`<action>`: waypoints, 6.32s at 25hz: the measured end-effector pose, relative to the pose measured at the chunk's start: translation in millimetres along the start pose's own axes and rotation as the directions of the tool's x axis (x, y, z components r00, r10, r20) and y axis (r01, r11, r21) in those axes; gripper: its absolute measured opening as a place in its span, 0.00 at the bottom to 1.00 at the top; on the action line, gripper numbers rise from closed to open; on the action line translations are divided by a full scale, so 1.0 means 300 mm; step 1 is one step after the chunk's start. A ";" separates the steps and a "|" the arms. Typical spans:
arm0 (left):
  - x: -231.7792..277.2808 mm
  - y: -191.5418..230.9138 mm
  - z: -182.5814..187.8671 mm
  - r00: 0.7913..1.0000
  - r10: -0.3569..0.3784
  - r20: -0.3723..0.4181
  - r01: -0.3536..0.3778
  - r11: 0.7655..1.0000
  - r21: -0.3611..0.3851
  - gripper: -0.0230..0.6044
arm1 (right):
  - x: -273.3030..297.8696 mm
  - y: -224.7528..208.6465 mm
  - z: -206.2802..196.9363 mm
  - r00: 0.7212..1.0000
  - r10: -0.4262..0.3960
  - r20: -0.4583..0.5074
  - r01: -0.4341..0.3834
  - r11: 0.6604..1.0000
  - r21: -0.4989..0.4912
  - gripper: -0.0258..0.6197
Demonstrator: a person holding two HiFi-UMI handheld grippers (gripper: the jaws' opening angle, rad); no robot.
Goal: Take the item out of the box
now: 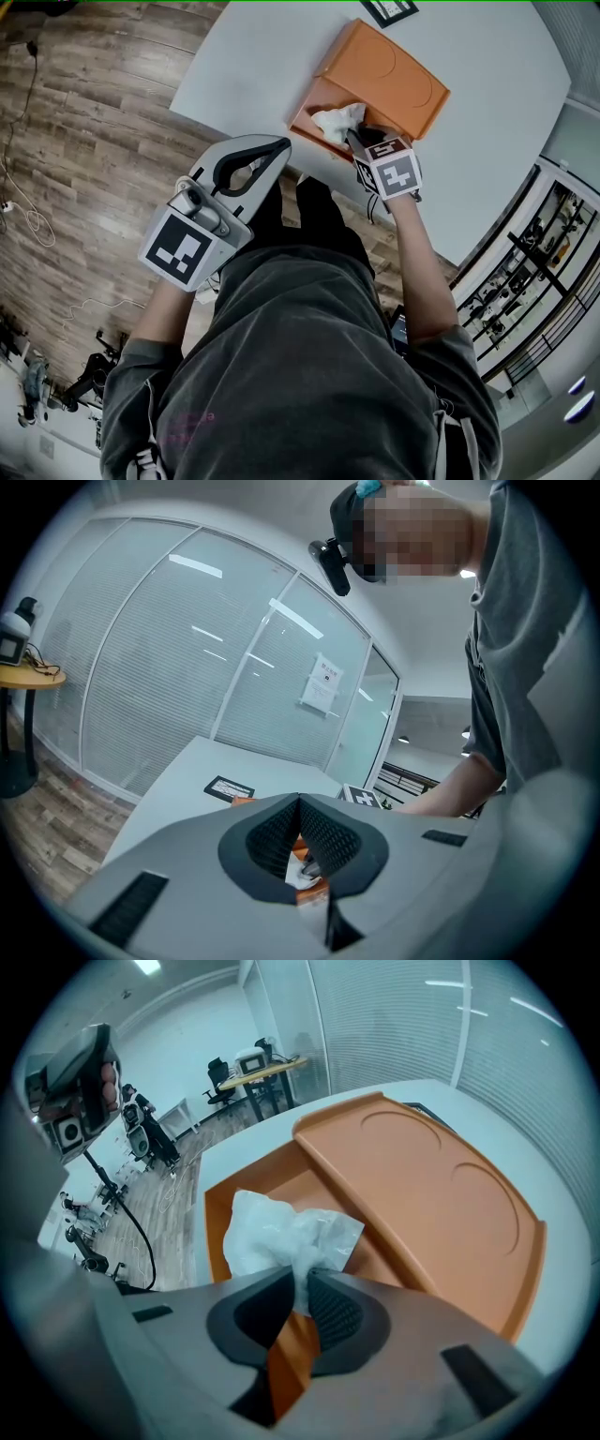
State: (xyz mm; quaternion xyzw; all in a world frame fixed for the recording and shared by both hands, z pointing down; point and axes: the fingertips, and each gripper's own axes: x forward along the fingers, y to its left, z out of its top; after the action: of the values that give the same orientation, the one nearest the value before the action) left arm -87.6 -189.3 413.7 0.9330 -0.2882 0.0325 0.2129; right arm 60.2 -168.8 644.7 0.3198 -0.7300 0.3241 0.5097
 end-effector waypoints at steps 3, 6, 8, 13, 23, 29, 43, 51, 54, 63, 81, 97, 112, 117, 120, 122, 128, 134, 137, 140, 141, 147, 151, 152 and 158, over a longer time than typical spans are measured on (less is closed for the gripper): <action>-0.006 -0.014 0.008 1.000 0.000 0.002 0.000 1.000 0.008 0.06 | -0.017 0.011 0.007 1.000 0.011 0.019 -0.011 1.000 0.000 0.12; -0.008 -0.031 0.019 1.000 0.000 0.005 0.000 1.000 0.021 0.06 | -0.035 0.023 0.010 0.999 0.024 0.037 -0.023 1.000 -0.002 0.12; -0.010 -0.047 0.027 1.000 0.000 0.008 0.000 1.000 0.030 0.06 | -0.051 0.031 0.011 0.998 0.027 0.049 -0.027 1.000 -0.005 0.12; -0.017 -0.077 0.050 1.000 0.002 0.013 -0.003 0.999 0.052 0.06 | -0.086 0.041 0.030 0.996 0.029 0.082 -0.028 1.000 -0.014 0.12; -0.036 -0.147 0.099 1.000 0.007 0.027 -0.009 0.995 0.097 0.06 | -0.171 0.051 0.063 0.988 0.021 0.156 -0.017 0.999 -0.028 0.12; -0.027 -0.178 0.144 0.999 0.010 0.039 -0.015 0.990 0.139 0.06 | -0.253 0.033 0.113 0.974 0.008 0.225 0.001 0.999 -0.038 0.12; 0.001 -0.238 0.271 0.997 0.032 0.074 -0.048 0.973 0.227 0.06 | -0.455 -0.015 0.224 0.919 -0.009 0.393 0.031 0.998 -0.051 0.12; -0.010 -0.251 0.338 0.994 0.048 0.101 -0.074 0.961 0.265 0.06 | -0.610 0.007 0.304 0.849 0.010 0.528 0.028 0.998 -0.064 0.12; -0.007 -0.253 0.375 0.993 0.055 0.105 -0.082 0.959 0.271 0.06 | -0.682 0.002 0.339 0.825 0.005 0.565 0.040 0.997 -0.067 0.12; -0.009 -0.280 0.417 0.990 0.068 0.119 -0.101 0.951 0.293 0.06 | -0.861 0.013 0.406 0.746 0.006 0.666 0.070 0.994 -0.087 0.12; 0.040 -0.344 0.491 0.989 0.028 0.146 -0.077 0.935 0.346 0.06 | -1.098 -0.005 0.451 0.610 -0.021 0.792 0.128 0.989 -0.072 0.12; 0.088 -0.378 0.489 0.991 0.002 0.137 -0.051 0.933 0.355 0.06 | -1.236 -0.026 0.443 0.488 -0.029 0.872 0.120 0.992 -0.034 0.12; 0.096 -0.376 0.488 0.991 -0.012 0.134 -0.036 0.935 0.352 0.06 | -1.275 -0.014 0.449 0.442 -0.017 0.897 0.103 0.994 -0.032 0.12; 0.091 -0.376 0.490 0.991 -0.006 0.131 -0.040 0.937 0.347 0.06 | -1.278 -0.011 0.451 0.441 -0.011 0.897 0.099 0.994 -0.037 0.12; 0.093 -0.379 0.491 0.991 -0.006 0.131 -0.040 0.938 0.345 0.06 | -1.281 -0.010 0.453 0.442 -0.006 0.897 0.100 0.994 -0.042 0.12; 0.091 -0.379 0.489 0.992 -0.006 0.129 -0.039 0.938 0.344 0.06 | -1.279 -0.006 0.454 0.445 -0.004 0.896 0.103 0.994 -0.047 0.12; 0.097 -0.377 0.484 0.992 -0.003 0.125 -0.040 0.940 0.339 0.06 | -1.271 -0.006 0.452 0.457 0.003 0.890 0.102 0.993 -0.056 0.11; 0.095 -0.384 0.493 0.992 -0.006 0.128 -0.038 0.940 0.339 0.06 | -1.280 0.001 0.453 0.458 0.005 0.889 0.106 0.993 -0.060 0.11; 0.094 -0.385 0.492 0.992 -0.005 0.128 -0.039 0.940 0.340 0.06 | -1.280 0.002 0.451 0.458 0.005 0.889 0.106 0.992 -0.060 0.11; 0.098 -0.380 0.489 0.992 -0.004 0.127 -0.040 0.940 0.340 0.06 | -1.277 0.001 0.452 0.455 0.007 0.890 0.104 0.993 -0.061 0.11; 0.098 -0.379 0.489 0.992 -0.003 0.127 -0.040 0.940 0.339 0.06 | -1.277 0.001 0.453 0.455 0.008 0.890 0.103 0.993 -0.061 0.11; 0.097 -0.380 0.495 0.992 -0.004 0.129 -0.041 0.939 0.341 0.06 | -1.281 0.004 0.456 0.458 0.011 0.889 0.103 0.992 -0.065 0.11; 0.096 -0.380 0.496 0.991 -0.004 0.132 -0.041 0.940 0.339 0.06 | -1.281 0.007 0.456 0.461 0.012 0.887 0.104 0.992 -0.067 0.11; 0.097 -0.380 0.496 0.991 -0.004 0.132 -0.041 0.940 0.339 0.06 | -1.281 0.007 0.457 0.461 0.013 0.887 0.104 0.992 -0.068 0.11; 0.098 -0.385 0.497 0.991 -0.005 0.131 -0.040 0.939 0.341 0.06 | -1.285 0.009 0.456 0.465 0.018 0.885 0.100 0.992 -0.072 0.11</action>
State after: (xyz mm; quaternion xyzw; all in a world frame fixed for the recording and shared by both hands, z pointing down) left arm -8.7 -181.0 240.1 0.9534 -0.2995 0.0232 0.0278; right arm 91.1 -223.9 240.6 0.4291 -0.8975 0.0577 0.0840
